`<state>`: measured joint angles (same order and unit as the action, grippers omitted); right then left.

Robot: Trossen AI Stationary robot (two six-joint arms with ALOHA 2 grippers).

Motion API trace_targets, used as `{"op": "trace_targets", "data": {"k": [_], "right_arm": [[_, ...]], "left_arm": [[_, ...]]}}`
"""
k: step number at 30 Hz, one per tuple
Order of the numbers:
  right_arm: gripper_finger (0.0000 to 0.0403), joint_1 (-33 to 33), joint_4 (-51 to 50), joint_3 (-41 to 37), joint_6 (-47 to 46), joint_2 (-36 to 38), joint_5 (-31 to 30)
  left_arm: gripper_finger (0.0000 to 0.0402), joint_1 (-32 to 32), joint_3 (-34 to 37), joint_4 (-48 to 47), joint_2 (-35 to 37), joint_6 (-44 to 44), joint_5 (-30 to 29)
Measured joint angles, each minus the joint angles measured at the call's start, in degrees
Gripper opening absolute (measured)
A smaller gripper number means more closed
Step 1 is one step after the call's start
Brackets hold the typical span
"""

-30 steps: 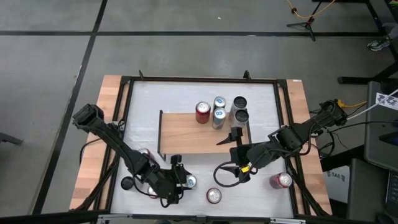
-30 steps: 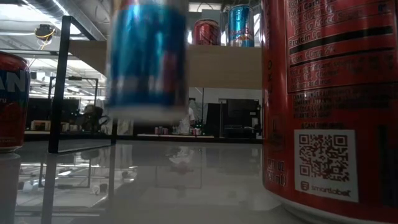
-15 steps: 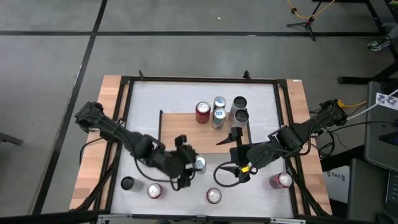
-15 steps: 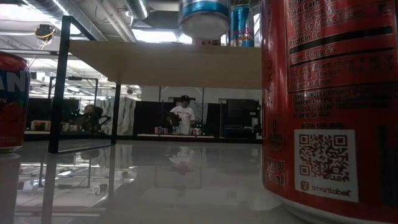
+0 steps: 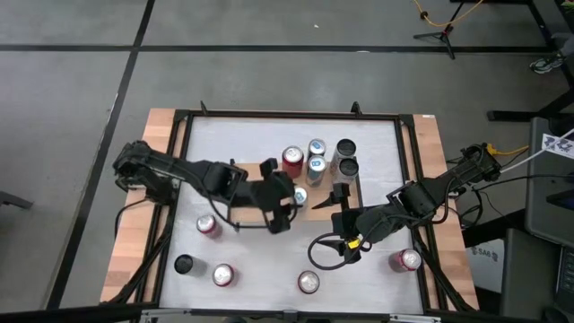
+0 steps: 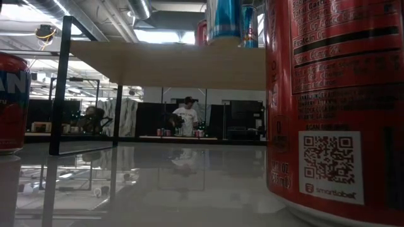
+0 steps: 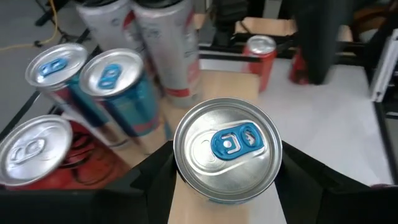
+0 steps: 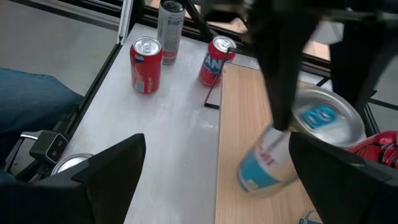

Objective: Place canned beverage on shelf
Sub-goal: Put the blue soda can on the shelf aligned with the other blue soda cans

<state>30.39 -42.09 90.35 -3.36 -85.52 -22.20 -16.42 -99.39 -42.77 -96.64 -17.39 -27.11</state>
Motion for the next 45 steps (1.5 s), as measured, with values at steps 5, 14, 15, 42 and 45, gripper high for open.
{"op": "trace_targets", "data": {"k": [5,14,15,42,45], "right_arm": [[0.0386,-0.02,-0.02,0.00,0.00,0.00,-0.01],[0.0386,-0.01,-0.02,0.00,0.00,0.00,0.00],[0.0386,-0.01,-0.02,0.00,0.00,0.01,0.00],[0.0386,0.00,-0.07,0.00,0.01,0.00,0.00],[0.0386,-0.01,-0.07,0.00,0.01,0.00,0.00]], "left_arm": [[0.0209,2.75,0.00,-1.41,0.00,-0.02,1.20],[0.0213,4.05,0.00,-1.84,0.00,-2.30,3.47],[0.0213,4.04,0.00,-1.85,0.00,-2.92,3.67],[0.0216,4.04,-0.04,-1.59,-2.03,-3.50,4.26],[0.0216,4.04,-0.04,-1.53,-2.03,-3.48,4.24]]}}
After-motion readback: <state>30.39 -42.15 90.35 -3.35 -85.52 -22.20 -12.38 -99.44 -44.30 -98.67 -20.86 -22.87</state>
